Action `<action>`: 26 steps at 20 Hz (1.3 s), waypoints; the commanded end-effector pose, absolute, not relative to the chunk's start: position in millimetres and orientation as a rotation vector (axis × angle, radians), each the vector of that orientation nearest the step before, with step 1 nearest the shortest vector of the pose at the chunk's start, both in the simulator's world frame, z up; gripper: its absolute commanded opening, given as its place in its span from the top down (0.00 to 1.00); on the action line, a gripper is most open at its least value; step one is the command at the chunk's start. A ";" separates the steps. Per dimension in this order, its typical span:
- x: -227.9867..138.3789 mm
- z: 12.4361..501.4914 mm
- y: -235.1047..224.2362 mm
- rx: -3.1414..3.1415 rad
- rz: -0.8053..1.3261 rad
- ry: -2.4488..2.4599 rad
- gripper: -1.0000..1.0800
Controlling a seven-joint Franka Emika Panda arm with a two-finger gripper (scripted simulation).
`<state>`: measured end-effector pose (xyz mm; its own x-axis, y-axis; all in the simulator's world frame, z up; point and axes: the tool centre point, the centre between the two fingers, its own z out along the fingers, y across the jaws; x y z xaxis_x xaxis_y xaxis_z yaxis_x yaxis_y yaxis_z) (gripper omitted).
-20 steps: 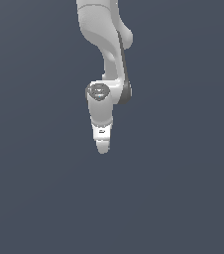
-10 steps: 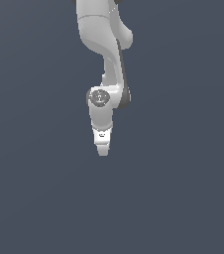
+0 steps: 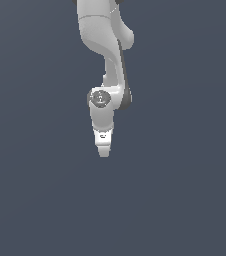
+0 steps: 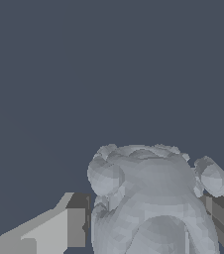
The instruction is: Pick up the object and move it to a goal position.
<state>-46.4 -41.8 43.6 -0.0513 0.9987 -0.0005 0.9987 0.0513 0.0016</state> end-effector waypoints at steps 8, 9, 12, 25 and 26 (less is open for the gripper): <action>-32.7 52.6 -58.3 2.163 0.002 2.277 1.00; -29.6 54.5 -62.0 2.163 0.002 2.277 1.00; -18.7 61.5 -75.1 2.163 0.002 2.278 1.00; 42.5 99.6 -146.5 2.164 0.003 2.278 1.00; 46.9 102.2 -151.4 2.164 0.003 2.278 1.00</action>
<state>40.0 -143.8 97.9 -0.0504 0.9987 0.0012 0.9987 0.0504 0.0010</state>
